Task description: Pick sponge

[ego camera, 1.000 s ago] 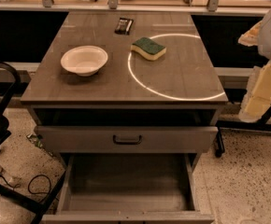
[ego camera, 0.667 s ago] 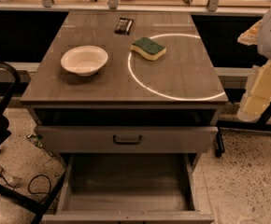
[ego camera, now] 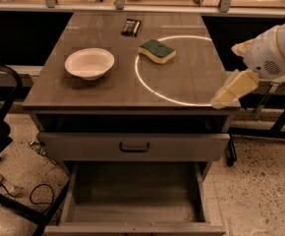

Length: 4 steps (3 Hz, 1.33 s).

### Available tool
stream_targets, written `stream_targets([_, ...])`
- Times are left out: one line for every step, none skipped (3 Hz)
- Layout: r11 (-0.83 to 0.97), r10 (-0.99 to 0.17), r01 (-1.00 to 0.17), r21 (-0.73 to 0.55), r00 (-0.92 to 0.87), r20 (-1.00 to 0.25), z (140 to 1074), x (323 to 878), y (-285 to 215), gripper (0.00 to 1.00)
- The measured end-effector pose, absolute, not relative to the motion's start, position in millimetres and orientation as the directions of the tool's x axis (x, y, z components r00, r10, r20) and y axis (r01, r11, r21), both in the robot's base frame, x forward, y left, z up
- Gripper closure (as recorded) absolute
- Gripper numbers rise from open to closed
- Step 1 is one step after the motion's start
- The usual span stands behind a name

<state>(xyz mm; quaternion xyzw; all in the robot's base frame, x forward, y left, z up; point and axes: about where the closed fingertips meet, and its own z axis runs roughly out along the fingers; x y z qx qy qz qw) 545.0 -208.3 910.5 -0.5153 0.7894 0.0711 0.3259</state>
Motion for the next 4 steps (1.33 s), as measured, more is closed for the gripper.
stream_targets([0.542, -0.595, -0.804, -0.244, -0.161, -0.788, 900.9, 616.1, -195.9, 0.0])
stream_targets([0.655, -0.472, -0.691, -0.307, -0.056, -0.88, 917.2, 679.3, -198.9, 0.0])
stream_targets([0.65, -0.463, -0.7, -0.296, -0.056, -0.884, 915.3, 685.5, -193.2, 0.0])
stream_targets([0.65, -0.462, -0.701, -0.295, -0.056, -0.885, 915.3, 686.4, -192.7, 0.0])
